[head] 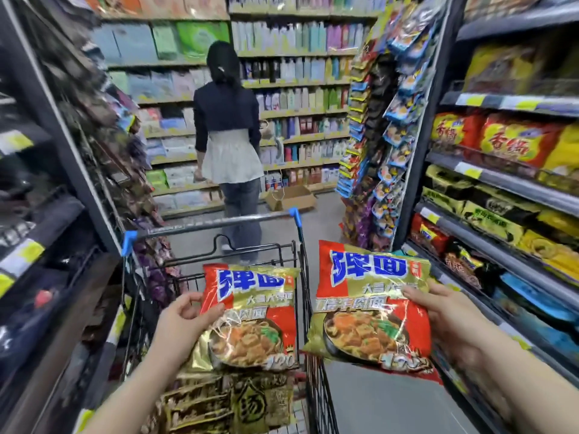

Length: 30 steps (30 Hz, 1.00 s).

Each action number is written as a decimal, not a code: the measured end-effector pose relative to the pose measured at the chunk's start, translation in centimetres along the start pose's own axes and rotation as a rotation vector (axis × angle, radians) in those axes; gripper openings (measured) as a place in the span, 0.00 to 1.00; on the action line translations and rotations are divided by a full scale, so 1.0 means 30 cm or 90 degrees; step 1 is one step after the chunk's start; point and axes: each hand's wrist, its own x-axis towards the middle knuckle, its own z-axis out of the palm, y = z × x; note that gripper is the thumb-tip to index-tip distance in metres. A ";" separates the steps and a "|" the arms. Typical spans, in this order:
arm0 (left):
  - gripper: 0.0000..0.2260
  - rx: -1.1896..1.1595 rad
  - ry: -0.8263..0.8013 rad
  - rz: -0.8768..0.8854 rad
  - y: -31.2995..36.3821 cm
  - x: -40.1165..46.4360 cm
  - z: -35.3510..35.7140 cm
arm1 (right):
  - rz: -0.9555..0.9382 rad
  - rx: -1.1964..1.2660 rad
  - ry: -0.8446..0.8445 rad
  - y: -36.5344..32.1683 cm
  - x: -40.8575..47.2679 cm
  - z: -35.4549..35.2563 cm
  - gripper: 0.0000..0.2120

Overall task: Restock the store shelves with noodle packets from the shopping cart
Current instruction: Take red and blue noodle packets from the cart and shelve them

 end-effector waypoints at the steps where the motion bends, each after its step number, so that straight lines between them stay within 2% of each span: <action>1: 0.10 -0.002 -0.005 0.008 0.054 -0.015 -0.005 | -0.005 0.000 -0.007 -0.031 -0.029 -0.006 0.20; 6: 0.15 -0.038 -0.014 0.061 0.267 -0.086 -0.024 | -0.032 0.027 -0.012 -0.164 -0.177 -0.062 0.06; 8: 0.13 -0.059 -0.027 0.082 0.334 -0.113 -0.013 | -0.049 0.040 0.001 -0.195 -0.234 -0.100 0.06; 11: 0.06 -0.082 -0.045 0.126 0.408 -0.141 0.023 | -0.072 0.043 0.033 -0.222 -0.328 -0.170 0.12; 13: 0.06 -0.089 -0.071 0.145 0.449 -0.154 0.066 | -0.083 0.035 0.062 -0.234 -0.409 -0.219 0.11; 17: 0.06 -0.110 -0.177 0.152 0.509 -0.193 0.198 | -0.103 0.044 0.134 -0.231 -0.595 -0.324 0.13; 20: 0.06 -0.111 -0.261 0.158 0.537 -0.235 0.327 | -0.111 0.073 0.214 -0.197 -0.765 -0.401 0.10; 24: 0.06 -0.108 -0.387 0.195 0.574 -0.357 0.533 | -0.111 0.092 0.355 -0.114 -1.018 -0.504 0.19; 30: 0.05 -0.114 -0.593 0.200 0.616 -0.645 0.850 | -0.119 0.108 0.563 0.011 -1.441 -0.609 0.09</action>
